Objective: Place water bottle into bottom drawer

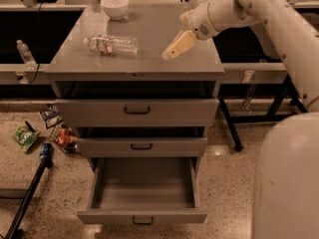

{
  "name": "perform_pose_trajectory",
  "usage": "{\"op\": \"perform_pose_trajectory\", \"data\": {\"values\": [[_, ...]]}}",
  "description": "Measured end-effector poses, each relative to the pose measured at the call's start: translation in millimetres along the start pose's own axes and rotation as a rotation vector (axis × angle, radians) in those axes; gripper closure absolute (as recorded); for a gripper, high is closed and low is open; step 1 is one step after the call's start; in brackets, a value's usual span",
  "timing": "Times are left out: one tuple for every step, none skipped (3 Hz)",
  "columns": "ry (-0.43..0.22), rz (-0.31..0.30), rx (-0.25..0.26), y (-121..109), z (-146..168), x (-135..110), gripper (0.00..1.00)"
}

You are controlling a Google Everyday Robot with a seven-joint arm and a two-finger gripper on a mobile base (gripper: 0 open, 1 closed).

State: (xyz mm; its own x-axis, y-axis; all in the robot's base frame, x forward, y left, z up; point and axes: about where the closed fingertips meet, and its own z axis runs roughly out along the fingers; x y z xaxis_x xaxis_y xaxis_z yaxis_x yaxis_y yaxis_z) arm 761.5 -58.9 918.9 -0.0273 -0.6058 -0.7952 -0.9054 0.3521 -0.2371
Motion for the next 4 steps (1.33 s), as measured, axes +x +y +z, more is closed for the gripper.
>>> {"op": "perform_pose_trajectory", "data": {"values": [[-0.023, 0.046, -0.022, -19, 65, 10, 0.0], [-0.057, 0.051, -0.029, -27, 98, 0, 0.0], [-0.126, 0.025, -0.047, -29, 127, -29, 0.0], [-0.147, 0.028, -0.064, -29, 154, -37, 0.0]]}}
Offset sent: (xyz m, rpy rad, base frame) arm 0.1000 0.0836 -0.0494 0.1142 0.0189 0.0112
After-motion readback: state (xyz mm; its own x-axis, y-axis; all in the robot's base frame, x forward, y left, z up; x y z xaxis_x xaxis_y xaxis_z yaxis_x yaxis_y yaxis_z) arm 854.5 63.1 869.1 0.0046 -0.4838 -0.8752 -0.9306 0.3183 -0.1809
